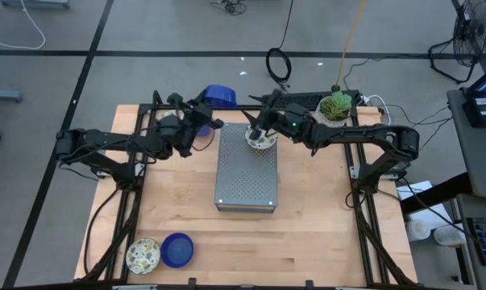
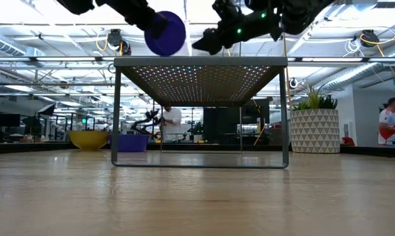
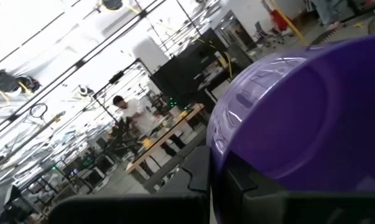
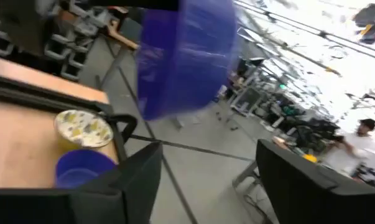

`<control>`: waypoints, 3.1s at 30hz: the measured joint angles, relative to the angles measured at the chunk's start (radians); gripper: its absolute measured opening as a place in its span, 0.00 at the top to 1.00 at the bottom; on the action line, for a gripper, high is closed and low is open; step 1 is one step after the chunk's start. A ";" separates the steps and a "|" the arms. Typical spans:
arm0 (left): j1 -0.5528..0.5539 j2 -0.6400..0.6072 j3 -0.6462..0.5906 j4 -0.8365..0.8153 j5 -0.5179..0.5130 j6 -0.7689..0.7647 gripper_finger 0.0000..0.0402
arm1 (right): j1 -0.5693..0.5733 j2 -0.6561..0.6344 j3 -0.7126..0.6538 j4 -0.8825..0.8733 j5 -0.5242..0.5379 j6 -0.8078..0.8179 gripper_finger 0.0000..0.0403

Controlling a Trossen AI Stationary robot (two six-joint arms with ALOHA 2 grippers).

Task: Pick & Place Mini bowls
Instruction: Put the bottom right blue bowl on the shelf, then stack the bottom yellow patterned bowl on top of the yellow patterned bowl on the shelf

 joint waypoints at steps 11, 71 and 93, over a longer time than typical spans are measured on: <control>-0.081 -0.136 0.104 -0.412 -0.161 -0.173 0.99 | 0.024 -0.161 0.000 -0.308 0.083 0.020 0.35; -0.091 0.577 1.017 -2.274 1.201 -1.203 0.98 | -0.020 -0.696 -0.602 -0.223 0.256 0.296 0.37; -0.086 0.576 1.020 -2.249 1.198 -1.152 0.76 | -0.020 -0.696 -0.602 -0.223 0.256 0.300 0.37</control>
